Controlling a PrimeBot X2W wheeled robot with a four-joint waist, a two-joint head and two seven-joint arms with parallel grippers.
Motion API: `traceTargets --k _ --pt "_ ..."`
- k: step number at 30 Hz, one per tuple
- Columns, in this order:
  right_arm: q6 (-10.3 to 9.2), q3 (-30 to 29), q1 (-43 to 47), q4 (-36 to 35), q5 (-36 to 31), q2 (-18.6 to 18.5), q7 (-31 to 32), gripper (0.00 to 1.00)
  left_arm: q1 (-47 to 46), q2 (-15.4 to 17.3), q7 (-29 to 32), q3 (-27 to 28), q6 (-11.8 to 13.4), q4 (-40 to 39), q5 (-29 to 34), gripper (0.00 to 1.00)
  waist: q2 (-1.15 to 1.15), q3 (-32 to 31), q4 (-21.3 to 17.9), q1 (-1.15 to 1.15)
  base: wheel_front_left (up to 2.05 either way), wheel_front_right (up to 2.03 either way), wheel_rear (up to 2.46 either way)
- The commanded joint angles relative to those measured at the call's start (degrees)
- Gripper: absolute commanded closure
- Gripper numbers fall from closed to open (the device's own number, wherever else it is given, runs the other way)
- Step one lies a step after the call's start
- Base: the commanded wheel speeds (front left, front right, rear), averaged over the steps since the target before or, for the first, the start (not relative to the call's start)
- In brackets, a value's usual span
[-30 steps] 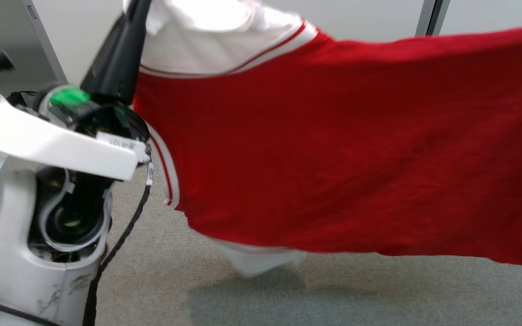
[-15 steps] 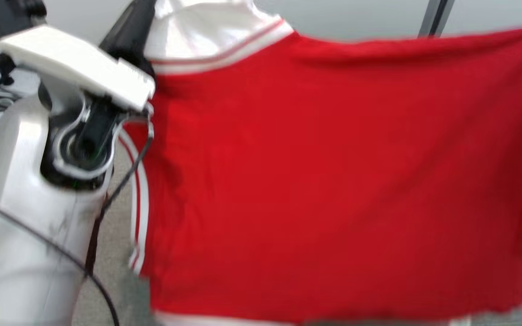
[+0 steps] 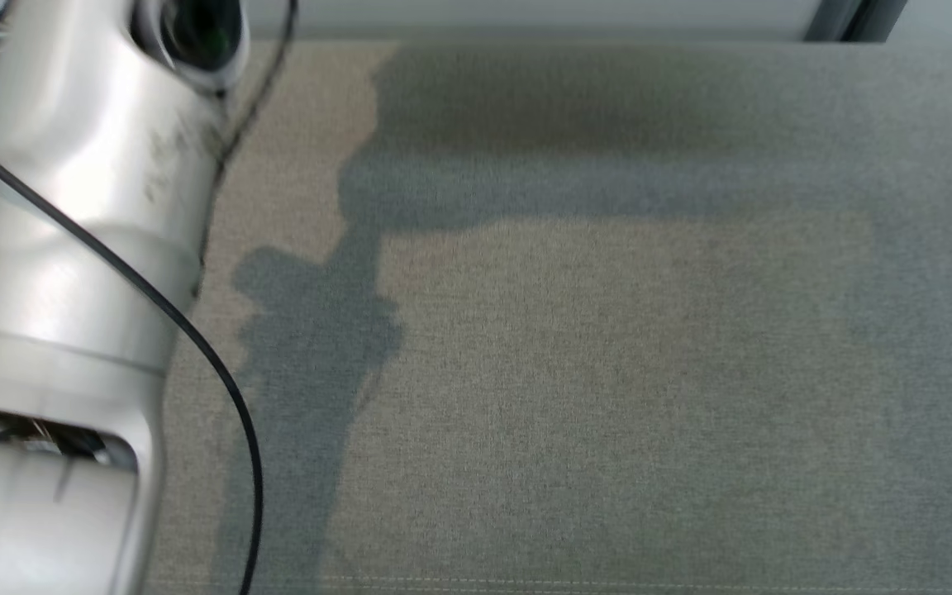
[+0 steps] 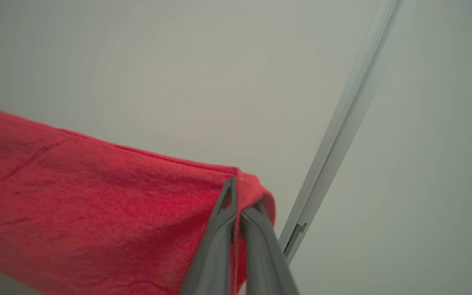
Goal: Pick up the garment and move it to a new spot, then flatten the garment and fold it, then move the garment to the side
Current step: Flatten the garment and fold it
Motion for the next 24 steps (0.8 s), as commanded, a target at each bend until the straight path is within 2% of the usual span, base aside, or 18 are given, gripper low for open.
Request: traceTargets --k 1,6,12,17,24 --pt "0.17 0.7 2.4 0.0 0.8 -0.1 -1.0 1.0 1.8 1.8 -0.5 0.1 -0.4 -0.2 -0.3 1.0 0.0 3.8 0.4 0.0 0.0 0.0 0.0" --pt "0.17 4.8 9.9 4.0 5.5 -0.3 -3.2 1.0 12.2 1.1 -2.6 -4.9 -0.5 1.6 -3.3 1.0 0.0 8.5 -0.3 0.0 0.0 0.0 0.0" --pt "0.17 5.8 20.2 7.2 10.4 0.9 -4.2 1.0 23.4 0.6 -5.2 -8.7 -0.5 1.1 -8.2 1.0 0.0 8.8 -1.3 0.0 0.0 0.0 0.0" --pt "0.17 3.5 27.1 4.5 12.8 -0.2 -4.3 1.0 30.2 1.6 -6.2 -9.8 -0.5 -2.7 -10.9 1.0 0.0 6.8 -1.8 0.0 0.0 0.0 0.0" --pt "0.17 -0.4 36.6 0.7 16.6 0.2 -4.3 1.0 39.3 4.0 -6.5 -10.5 -0.4 -5.3 -8.5 1.0 0.0 2.7 -1.9 0.0 0.0 0.0 0.0"
